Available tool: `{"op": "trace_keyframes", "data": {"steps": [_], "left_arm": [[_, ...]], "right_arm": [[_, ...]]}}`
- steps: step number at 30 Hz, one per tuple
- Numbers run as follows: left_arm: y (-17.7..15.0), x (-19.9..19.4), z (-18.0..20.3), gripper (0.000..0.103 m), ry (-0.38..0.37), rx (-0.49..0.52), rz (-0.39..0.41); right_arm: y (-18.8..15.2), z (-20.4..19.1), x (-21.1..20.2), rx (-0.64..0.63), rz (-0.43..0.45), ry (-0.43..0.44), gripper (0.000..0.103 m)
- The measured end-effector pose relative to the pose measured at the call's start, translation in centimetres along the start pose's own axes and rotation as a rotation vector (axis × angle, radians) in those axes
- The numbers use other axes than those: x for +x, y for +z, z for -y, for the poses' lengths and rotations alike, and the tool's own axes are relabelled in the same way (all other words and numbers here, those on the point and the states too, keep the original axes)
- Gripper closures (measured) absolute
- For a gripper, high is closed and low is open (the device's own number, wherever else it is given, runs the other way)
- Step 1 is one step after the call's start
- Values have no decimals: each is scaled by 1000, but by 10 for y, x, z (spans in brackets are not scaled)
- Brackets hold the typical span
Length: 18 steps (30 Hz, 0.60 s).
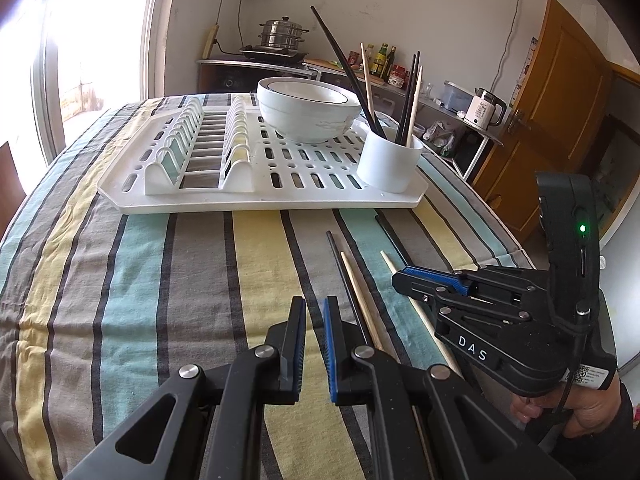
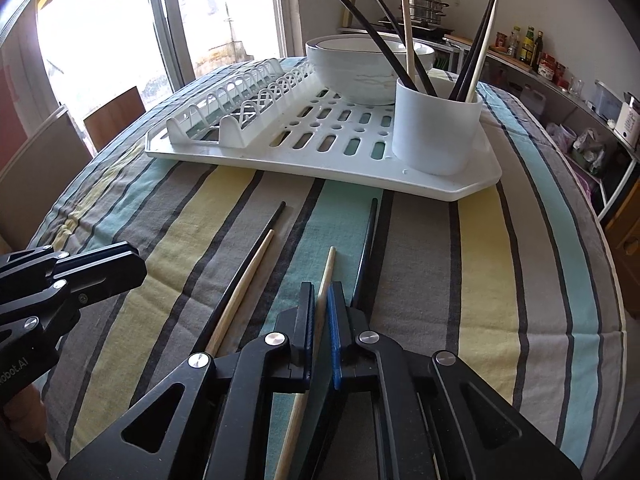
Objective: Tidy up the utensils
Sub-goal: 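Grasp a wooden chopstick with the left tool while the right tool grasps another wooden chopstick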
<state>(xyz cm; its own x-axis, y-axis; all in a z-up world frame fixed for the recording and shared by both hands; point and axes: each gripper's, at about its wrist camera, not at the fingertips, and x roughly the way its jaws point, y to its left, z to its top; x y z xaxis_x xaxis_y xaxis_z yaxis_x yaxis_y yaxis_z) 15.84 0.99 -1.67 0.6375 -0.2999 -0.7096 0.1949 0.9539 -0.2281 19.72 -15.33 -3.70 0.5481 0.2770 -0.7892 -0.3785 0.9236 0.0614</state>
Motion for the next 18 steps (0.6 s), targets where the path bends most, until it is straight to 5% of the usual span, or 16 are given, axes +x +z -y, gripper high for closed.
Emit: {"op": "trace_keyframes", "data": {"steps": [11, 18], "left_arm": [[3, 22, 32, 95, -85, 22, -66], [-2, 44, 38, 87, -51, 18, -108]], "right_arm": [[-10, 26, -10, 59, 6, -15, 97], [-13, 32, -13, 64, 13, 1, 97]]}}
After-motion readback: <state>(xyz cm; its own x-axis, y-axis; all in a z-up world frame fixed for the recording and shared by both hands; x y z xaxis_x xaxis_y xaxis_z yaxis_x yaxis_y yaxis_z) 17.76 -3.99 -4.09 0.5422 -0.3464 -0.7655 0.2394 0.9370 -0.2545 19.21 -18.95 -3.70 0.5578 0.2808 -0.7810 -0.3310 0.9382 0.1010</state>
